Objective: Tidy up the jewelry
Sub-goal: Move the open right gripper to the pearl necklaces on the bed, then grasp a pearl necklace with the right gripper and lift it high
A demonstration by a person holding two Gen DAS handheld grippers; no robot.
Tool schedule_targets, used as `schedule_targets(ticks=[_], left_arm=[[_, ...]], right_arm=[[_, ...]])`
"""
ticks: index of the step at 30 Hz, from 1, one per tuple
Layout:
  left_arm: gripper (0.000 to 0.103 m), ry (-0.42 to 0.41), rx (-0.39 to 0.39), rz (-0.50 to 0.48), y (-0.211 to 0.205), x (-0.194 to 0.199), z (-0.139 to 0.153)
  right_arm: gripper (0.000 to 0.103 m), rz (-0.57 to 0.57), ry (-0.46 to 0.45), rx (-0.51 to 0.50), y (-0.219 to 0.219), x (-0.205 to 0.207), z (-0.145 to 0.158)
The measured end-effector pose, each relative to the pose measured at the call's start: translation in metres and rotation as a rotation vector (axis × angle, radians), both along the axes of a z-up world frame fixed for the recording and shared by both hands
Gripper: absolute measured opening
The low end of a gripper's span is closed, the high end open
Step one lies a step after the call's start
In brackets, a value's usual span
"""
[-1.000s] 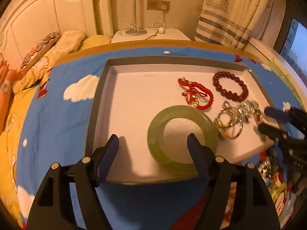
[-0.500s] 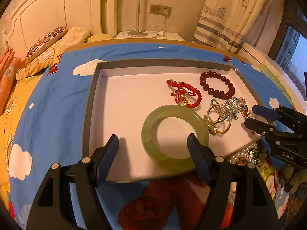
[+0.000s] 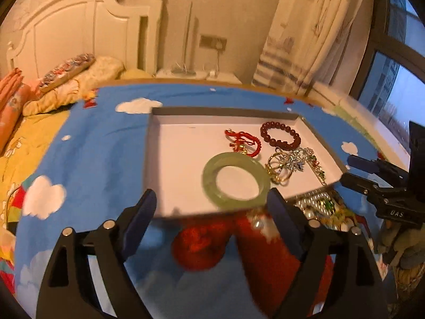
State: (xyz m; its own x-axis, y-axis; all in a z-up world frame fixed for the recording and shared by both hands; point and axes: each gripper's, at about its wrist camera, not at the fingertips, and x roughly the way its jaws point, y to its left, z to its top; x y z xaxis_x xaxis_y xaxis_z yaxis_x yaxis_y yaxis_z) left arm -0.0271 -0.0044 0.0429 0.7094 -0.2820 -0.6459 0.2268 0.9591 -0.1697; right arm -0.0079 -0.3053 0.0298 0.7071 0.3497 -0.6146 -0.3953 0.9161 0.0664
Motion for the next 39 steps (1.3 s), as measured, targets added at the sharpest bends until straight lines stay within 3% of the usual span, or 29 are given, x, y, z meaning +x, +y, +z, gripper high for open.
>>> schedule_targets(ticks=[9,14,18,21,26,29,33,39], left_arm=[[0.085,0.083,-0.07,0.026,0.027,-0.034,-0.03],[0.088,0.096,-0.09,0.002,0.028,-0.032,-0.034],[0.091,0.096,-0.129,-0.006,0.031,-0.03,-0.035],[0.092,0.093,-0.146,-0.007,0.034,-0.029,-0.035],[0.093,0.093,-0.158,-0.011,0.034,-0.028,-0.035],[0.094,0.092,-0.17,-0.013,0.035,-0.028,-0.035],[0.094,0.092,-0.179,-0.016,0.037,-0.029,-0.035],[0.095,0.093,-0.182,-0.017,0.036,-0.029,-0.035]], right_arm=[[0.069,0.211,0.066,-0.005,0.021,-0.047,-0.007],[0.067,0.241,0.101,-0.027,0.033,-0.049,-0.012],[0.057,0.294,0.111,0.016,0.046,-0.052,-0.008],[0.048,0.337,0.114,-0.007,0.06,-0.054,-0.009],[0.044,0.332,0.122,-0.1,0.075,-0.049,-0.016],[0.03,0.351,0.152,-0.106,0.076,-0.048,-0.02],[0.027,0.477,0.177,-0.097,0.086,-0.064,-0.019],[0.028,0.401,0.203,-0.101,0.092,-0.055,-0.025]])
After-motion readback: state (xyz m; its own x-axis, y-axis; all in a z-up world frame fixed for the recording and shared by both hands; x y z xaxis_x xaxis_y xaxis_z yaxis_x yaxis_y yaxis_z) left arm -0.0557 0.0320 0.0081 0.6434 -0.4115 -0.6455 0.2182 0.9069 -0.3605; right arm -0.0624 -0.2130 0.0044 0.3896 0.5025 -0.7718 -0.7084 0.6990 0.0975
